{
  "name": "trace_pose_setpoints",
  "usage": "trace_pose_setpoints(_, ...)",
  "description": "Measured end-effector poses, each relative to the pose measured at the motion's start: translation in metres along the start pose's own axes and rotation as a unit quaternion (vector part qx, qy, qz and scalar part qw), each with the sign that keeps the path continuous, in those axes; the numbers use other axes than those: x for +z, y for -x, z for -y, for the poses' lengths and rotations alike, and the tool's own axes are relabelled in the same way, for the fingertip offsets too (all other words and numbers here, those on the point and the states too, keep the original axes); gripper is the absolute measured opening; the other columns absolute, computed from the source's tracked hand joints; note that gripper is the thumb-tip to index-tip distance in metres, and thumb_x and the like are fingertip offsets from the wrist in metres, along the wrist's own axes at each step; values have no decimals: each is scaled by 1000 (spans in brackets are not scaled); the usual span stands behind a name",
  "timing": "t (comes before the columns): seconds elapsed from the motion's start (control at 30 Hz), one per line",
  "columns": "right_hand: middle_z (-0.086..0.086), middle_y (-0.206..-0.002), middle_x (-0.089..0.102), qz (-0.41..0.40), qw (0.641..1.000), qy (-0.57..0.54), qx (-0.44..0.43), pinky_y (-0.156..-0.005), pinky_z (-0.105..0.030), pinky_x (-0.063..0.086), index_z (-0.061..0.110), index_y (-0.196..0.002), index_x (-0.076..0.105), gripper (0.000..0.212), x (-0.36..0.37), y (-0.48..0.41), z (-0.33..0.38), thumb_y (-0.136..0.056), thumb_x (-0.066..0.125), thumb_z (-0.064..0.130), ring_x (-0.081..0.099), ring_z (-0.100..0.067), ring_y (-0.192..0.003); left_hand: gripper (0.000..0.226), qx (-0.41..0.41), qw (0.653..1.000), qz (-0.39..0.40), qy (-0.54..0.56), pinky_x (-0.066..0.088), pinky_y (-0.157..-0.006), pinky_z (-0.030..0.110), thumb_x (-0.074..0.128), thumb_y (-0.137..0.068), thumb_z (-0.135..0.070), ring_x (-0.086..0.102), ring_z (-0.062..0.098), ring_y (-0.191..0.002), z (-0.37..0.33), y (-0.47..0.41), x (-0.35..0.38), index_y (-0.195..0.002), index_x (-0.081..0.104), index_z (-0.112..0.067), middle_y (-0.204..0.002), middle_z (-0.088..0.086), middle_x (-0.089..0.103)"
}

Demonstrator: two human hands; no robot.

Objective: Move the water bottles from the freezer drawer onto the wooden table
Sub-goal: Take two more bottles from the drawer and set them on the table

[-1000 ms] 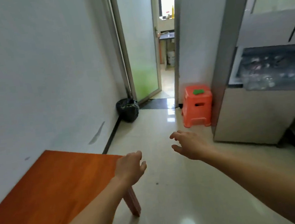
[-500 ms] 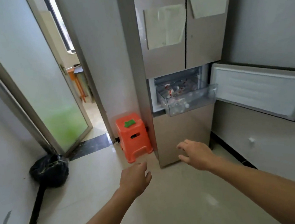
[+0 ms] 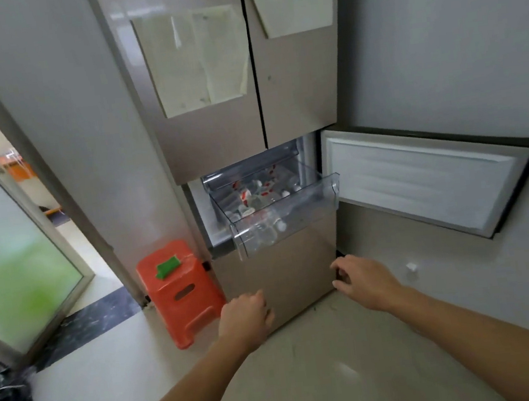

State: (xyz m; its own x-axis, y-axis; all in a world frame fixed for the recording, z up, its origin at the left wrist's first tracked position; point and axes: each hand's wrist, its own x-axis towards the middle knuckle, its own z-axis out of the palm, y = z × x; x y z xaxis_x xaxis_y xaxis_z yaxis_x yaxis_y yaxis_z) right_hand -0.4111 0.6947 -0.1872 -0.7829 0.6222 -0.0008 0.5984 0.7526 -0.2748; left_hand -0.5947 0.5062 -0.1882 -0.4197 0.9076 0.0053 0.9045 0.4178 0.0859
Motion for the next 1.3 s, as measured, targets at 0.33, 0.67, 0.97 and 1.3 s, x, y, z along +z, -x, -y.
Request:
trace_pose_setpoints(0.33,3,-124,59,16,998,-20,-55,-87,-30,47,23,-130,52,42,-42,-202,-49,-93,57,41,57,-15,-109,23,-76,997,-14,22,43,-66,34,45,-89,-39,63,29,-86,17,-164,-8,-93,52,-18,-95,5,66)
trace_pose_setpoints(0.67,0,-92,64,41,996,-12,-79,-64,-27,44,18,-113,60,28,-14,-372,-14,-91,59,34,58,-14,-77,25,-128,989,-49,54,47,-71,34,48,-89,-40,64,26,-89,87,-274,4,-100,56,-20,-98,4,67)
trace_pose_setpoints(0.97,-5,-100,64,189,982,-19,-4,-67,-29,45,13,-105,59,26,42,-474,-16,-90,61,34,58,-19,-82,28,-155,986,-15,57,53,-74,37,43,-92,-41,65,27,-90,116,-326,31,-104,54,-19,-101,5,67)
trace_pose_setpoints(1.3,-5,-95,61,298,953,-58,13,-66,-32,52,13,-126,52,55,102,-523,-8,-86,62,48,59,-18,-74,16,-271,959,-66,57,44,-55,31,54,-83,-34,64,27,-70,99,-330,49,-80,59,-18,-79,4,64)
